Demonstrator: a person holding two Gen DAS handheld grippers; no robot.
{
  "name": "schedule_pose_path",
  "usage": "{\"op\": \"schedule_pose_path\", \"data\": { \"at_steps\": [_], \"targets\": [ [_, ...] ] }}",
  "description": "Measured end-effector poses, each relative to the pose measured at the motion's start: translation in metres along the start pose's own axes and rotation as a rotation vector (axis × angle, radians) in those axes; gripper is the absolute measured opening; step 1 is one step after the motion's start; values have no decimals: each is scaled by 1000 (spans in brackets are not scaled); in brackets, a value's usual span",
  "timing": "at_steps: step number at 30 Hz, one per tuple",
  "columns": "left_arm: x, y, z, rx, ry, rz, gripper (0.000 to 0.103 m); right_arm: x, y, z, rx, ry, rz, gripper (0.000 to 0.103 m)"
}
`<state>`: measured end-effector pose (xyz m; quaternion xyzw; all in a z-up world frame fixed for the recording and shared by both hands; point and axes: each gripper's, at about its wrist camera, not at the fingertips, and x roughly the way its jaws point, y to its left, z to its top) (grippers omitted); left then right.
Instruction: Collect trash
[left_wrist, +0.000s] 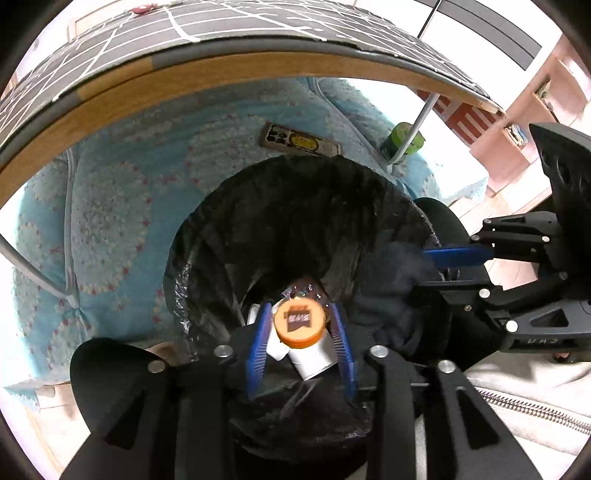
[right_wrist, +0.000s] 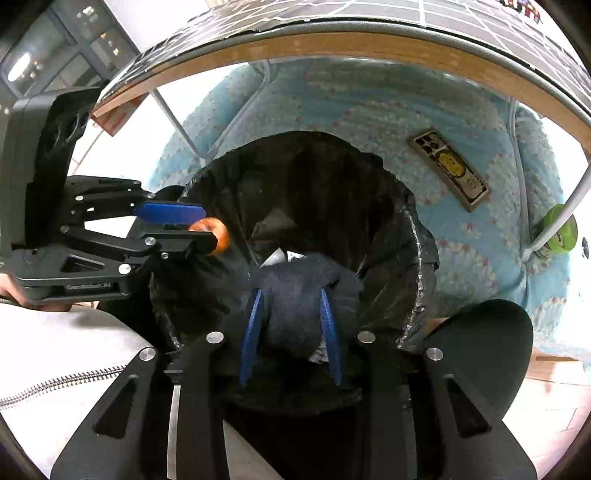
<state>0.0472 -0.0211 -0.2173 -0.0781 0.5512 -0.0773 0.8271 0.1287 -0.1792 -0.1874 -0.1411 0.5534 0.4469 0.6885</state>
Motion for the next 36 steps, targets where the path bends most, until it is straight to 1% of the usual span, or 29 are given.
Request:
{"op": "schedule_pose_path", "data": {
  "at_steps": [1, 2, 3, 12, 27, 31, 36],
  "targets": [
    [-1, 0, 0, -4, -5, -2, 50, -1, 0, 0, 4, -7, 1, 35],
    [-2, 0, 0, -6, -9, -3, 54, -2, -1, 0, 8, -12, 1, 37],
    [-3, 0, 1, -7, -12, -3, 54, -4, -1, 1, 11, -21, -1, 39],
    [-12, -3, 4, -5, -31, 3, 54, -15, -3, 5, 9, -50, -12, 39],
    [-57, 1, 18, 11, -134, 18, 54, -44, 0, 24, -22, -119, -15, 39],
    [-72, 2, 24, 9, -163, -37, 54, -54, 2, 31, -36, -140, -19, 39],
    [-89, 4, 32, 28, -199, -17, 54, -64, 6, 41, -58, -167, -22, 39]
  ]
}}
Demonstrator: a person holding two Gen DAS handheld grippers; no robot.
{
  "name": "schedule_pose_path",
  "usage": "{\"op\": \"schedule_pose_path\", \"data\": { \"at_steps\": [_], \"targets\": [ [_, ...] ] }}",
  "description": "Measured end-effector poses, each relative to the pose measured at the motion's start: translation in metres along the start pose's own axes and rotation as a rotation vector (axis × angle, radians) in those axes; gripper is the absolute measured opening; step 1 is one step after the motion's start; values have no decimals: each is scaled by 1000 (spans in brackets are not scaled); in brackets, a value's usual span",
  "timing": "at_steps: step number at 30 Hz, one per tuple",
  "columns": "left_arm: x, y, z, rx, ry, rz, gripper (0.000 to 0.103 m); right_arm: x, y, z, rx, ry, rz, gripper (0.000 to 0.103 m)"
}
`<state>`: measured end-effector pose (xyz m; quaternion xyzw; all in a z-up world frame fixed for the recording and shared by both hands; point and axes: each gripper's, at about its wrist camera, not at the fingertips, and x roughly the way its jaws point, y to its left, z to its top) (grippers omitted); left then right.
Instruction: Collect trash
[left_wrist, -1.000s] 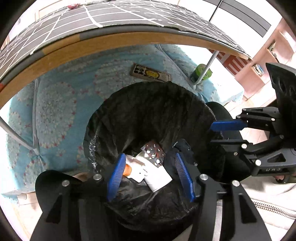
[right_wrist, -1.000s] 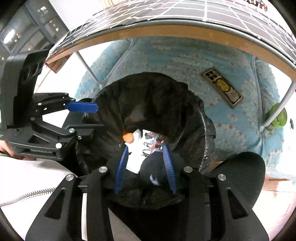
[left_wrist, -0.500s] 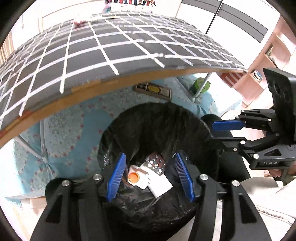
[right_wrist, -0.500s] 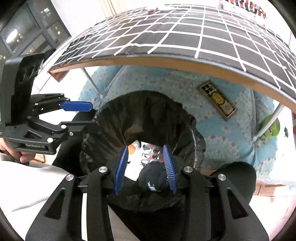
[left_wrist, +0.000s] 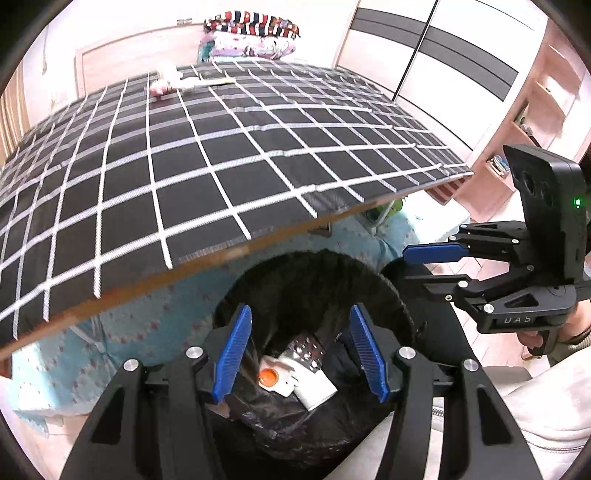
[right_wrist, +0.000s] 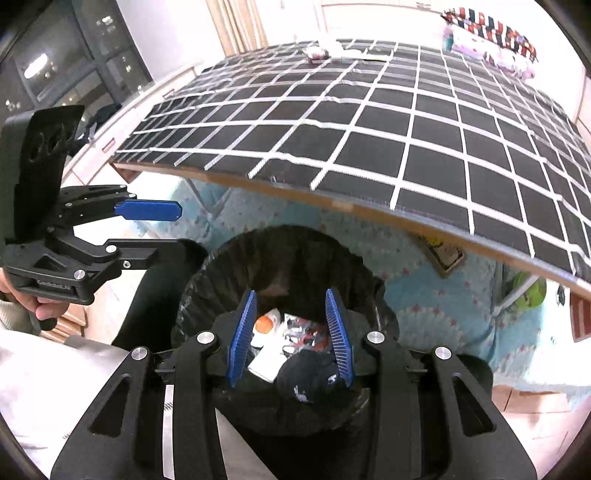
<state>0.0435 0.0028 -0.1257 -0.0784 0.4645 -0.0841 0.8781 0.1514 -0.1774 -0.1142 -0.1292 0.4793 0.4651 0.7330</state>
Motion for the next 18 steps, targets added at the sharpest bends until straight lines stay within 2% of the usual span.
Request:
{"op": "schedule_pose_path", "data": {
  "at_steps": [9, 18],
  "targets": [
    [-24, 17, 26, 23, -69, 50, 54, -16, 5, 31, -54, -56, -6, 39],
    [-29, 37, 57, 29, -118, 88, 54, -21, -1, 67, -76, -103, -14, 39]
  ]
}}
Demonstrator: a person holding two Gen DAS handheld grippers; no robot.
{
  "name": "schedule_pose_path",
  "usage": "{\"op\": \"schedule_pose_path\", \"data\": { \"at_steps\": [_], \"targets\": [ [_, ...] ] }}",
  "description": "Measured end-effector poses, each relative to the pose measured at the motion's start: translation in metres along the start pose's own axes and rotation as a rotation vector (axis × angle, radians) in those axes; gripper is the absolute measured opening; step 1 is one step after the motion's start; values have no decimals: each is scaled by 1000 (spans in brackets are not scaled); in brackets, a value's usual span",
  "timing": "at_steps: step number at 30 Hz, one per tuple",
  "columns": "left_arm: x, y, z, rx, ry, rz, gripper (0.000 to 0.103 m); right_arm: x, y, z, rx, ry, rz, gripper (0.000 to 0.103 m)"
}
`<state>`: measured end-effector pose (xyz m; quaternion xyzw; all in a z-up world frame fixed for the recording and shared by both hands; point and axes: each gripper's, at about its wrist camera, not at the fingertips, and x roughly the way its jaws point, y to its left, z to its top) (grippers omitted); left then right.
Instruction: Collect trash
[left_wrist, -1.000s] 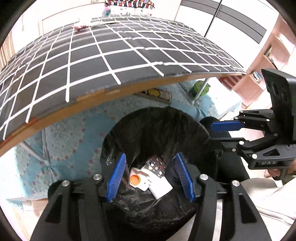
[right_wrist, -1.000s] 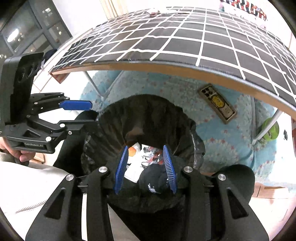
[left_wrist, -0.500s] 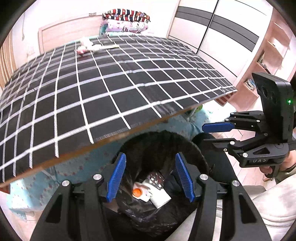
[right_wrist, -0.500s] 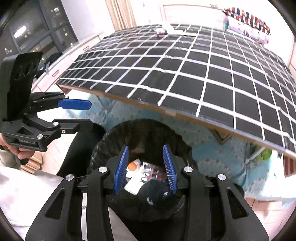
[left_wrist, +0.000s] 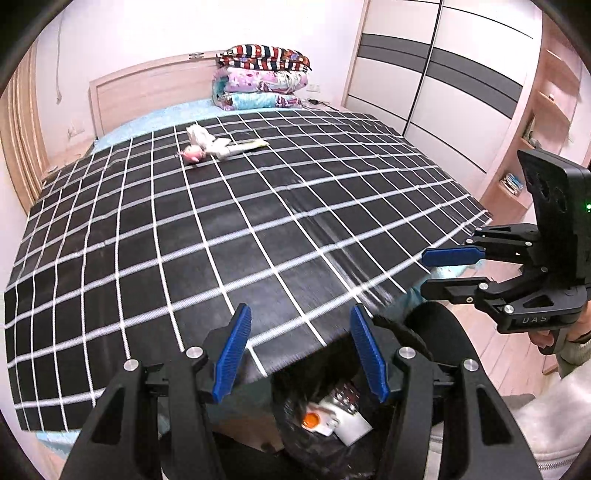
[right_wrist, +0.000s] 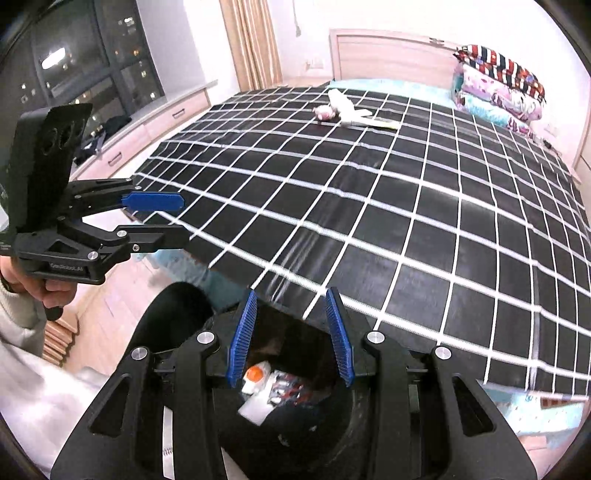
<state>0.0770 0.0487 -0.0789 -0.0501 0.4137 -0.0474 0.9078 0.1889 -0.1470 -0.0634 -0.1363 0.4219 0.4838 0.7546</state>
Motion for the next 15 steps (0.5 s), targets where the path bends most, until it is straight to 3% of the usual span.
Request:
{"op": "schedule_pose_path", "data": {
  "at_steps": [15],
  "targets": [
    [26, 45, 49, -25, -29, 30, 54, 24, -18, 51, -15, -30, -6, 39]
  ]
}}
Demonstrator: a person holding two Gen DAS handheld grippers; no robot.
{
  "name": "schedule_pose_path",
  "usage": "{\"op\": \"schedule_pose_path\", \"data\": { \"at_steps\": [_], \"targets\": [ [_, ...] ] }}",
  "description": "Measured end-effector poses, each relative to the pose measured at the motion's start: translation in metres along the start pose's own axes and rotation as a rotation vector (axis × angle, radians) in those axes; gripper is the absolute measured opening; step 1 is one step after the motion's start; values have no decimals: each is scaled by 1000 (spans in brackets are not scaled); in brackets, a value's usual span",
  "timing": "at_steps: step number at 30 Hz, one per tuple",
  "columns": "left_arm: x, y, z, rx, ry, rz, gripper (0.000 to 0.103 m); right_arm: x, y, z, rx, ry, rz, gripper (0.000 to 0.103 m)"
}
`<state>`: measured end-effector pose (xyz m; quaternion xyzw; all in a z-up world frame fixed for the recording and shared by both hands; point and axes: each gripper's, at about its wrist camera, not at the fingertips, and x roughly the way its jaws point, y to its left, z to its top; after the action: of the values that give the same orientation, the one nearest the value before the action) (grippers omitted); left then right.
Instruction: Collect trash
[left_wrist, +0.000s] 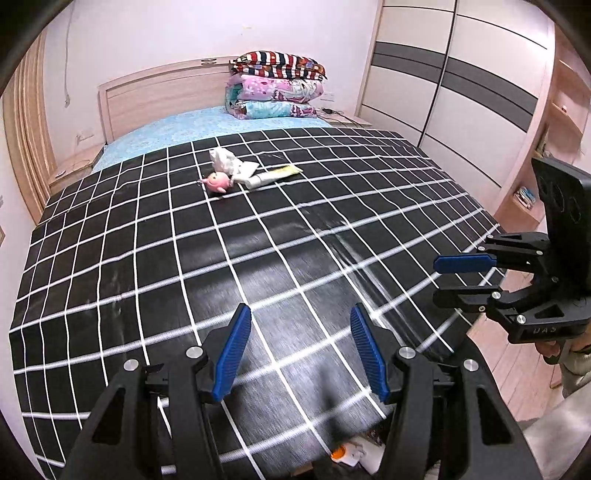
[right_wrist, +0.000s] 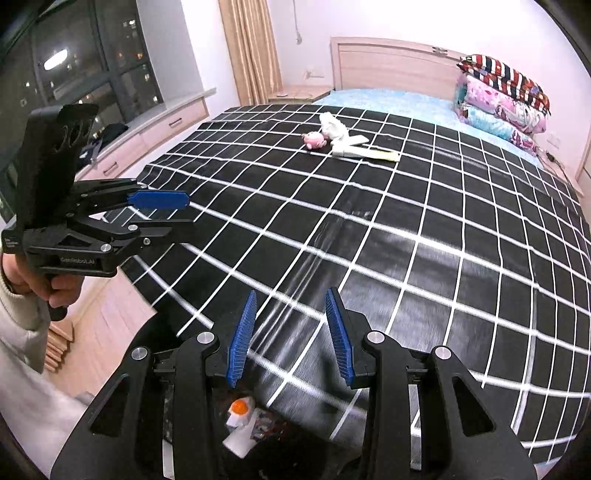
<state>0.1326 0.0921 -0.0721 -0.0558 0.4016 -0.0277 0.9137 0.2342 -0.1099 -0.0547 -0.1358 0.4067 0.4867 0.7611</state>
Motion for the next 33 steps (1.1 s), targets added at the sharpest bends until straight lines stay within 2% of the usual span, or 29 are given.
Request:
{"op": "schedule_pose_path", "data": {
  "at_steps": [20, 27, 33],
  "targets": [
    [63, 60, 66, -60, 1, 42, 54, 46, -37, 77, -28, -21, -35, 39],
    [90, 76, 86, -58, 20, 64, 54, 72, -46, 102, -95, -3, -27, 39],
    [117, 87, 101, -74, 44, 63, 54, 99, -53, 122, -170, 23, -63, 39]
  ]
}}
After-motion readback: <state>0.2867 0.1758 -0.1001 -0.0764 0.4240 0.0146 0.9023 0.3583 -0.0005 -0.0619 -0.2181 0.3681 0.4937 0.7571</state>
